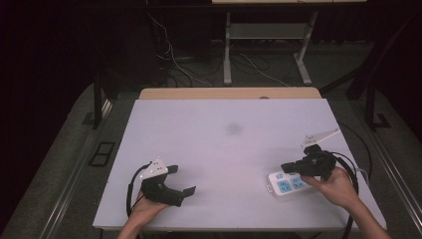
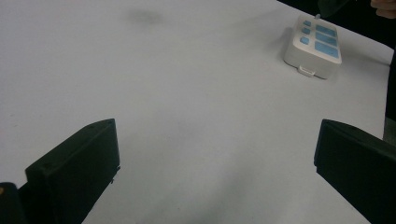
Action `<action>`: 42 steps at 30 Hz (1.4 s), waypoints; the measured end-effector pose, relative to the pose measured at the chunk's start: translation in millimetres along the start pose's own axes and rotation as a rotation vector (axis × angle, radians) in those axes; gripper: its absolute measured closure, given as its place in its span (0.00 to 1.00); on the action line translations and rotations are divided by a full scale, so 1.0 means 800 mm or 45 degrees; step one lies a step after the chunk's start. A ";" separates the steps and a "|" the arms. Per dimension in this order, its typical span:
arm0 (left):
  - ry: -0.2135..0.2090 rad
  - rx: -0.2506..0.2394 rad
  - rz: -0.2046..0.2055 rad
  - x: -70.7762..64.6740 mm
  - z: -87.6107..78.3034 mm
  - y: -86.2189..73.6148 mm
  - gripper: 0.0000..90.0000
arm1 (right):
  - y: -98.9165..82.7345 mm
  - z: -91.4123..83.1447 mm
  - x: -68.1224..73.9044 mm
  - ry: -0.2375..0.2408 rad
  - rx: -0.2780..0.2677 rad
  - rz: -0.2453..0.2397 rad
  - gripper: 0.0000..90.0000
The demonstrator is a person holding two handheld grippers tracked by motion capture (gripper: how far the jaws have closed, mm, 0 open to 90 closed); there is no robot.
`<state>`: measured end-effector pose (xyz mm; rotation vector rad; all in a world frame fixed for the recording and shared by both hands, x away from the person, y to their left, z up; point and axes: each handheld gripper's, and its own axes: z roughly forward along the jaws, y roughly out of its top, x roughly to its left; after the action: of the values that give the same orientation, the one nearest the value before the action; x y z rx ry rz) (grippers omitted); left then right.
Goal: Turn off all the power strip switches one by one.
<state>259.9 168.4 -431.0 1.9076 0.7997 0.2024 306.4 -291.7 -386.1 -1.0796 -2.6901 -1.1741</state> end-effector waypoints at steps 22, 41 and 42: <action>0.000 -0.030 -0.021 -0.001 -0.004 0.000 0.00 | -0.043 -0.042 0.020 -0.148 -0.195 0.148 0.19; 0.005 -0.032 -0.022 0.000 -0.005 0.000 0.00 | -0.098 -0.023 0.041 -0.274 -0.425 0.219 0.00; 0.006 -0.030 -0.022 0.000 -0.005 0.000 0.00 | -0.100 -0.020 0.041 -0.285 -0.425 0.216 0.00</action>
<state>258.1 171.5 -429.2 1.8781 0.8130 0.2046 229.9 -321.2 -417.2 -1.5339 -2.5422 -1.5947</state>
